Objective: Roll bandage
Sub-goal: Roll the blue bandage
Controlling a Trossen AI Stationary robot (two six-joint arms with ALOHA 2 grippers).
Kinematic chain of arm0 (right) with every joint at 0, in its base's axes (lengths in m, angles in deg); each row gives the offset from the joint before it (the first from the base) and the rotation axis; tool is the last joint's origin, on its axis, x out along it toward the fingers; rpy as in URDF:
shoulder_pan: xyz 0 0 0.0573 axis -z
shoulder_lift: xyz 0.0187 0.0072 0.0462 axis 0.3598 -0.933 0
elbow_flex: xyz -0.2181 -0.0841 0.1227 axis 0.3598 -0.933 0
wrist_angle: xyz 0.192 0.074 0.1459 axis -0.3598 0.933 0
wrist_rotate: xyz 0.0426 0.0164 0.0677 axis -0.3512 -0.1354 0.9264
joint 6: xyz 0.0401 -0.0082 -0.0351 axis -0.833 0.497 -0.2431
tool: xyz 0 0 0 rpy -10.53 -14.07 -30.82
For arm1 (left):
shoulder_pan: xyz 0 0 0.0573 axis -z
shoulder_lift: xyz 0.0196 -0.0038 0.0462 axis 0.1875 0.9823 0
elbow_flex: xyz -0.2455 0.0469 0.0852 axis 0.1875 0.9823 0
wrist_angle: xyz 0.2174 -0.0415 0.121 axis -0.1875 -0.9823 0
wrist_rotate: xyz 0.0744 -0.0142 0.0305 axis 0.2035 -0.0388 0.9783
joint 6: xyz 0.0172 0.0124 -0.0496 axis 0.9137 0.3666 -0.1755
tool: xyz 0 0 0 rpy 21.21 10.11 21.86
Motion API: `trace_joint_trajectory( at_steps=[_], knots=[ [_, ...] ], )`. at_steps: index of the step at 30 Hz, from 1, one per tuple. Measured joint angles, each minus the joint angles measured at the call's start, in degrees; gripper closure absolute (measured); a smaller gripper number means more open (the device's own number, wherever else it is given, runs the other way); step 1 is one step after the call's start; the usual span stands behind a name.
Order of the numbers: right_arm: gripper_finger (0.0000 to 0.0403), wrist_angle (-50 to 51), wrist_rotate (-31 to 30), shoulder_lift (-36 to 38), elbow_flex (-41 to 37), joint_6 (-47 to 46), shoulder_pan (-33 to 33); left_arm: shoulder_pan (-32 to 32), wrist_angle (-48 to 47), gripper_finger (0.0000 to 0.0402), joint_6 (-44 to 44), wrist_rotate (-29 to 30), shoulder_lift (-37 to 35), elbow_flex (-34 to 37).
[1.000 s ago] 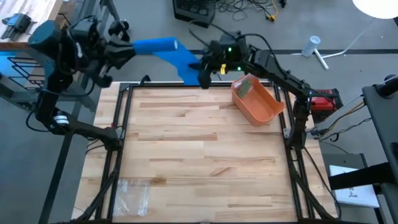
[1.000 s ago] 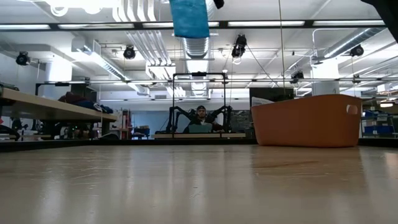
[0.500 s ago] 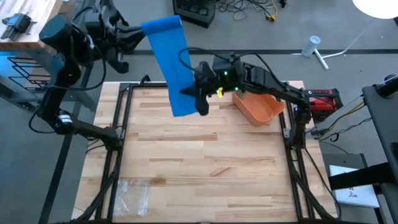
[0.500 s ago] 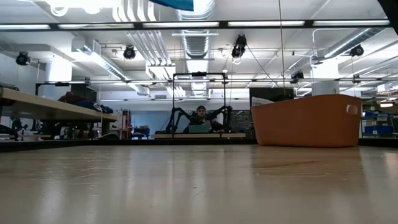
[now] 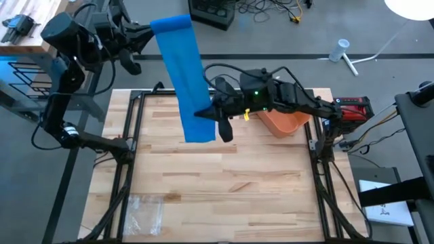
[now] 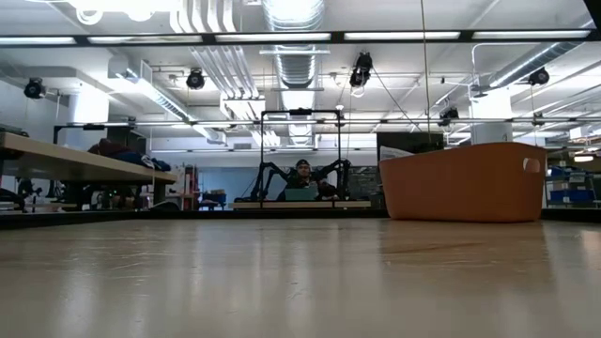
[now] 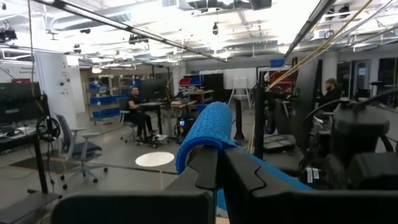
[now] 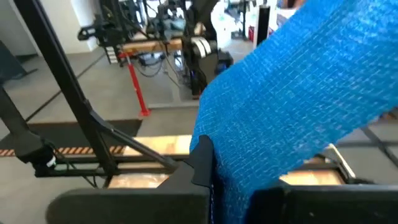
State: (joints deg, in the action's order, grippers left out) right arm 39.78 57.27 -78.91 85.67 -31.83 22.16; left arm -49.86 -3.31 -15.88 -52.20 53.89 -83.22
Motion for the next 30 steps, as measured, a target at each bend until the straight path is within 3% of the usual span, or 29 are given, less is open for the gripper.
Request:
trace_joint_trajectory(
  at_steps=[16, 22, 30],
  knots=[
    [0.0403, -11.4, 2.3, 0.4, 0.0, -2.7, -0.3, -0.6, -5.6, 0.0401, 5.3, 0.8, 0.3, 0.0],
    [0.0403, -19.8, 8.0, 1.3, 0.0, -6.6, -0.3, -0.6, -10.6, 0.0401, 8.7, 4.8, 1.2, 0.1],
    [0.0403, -24.5, 7.6, 3.0, 0.0, -8.0, 0.1, -0.5, -14.4, 0.0401, 10.2, 0.2, 2.1, 1.8]
  ],
)
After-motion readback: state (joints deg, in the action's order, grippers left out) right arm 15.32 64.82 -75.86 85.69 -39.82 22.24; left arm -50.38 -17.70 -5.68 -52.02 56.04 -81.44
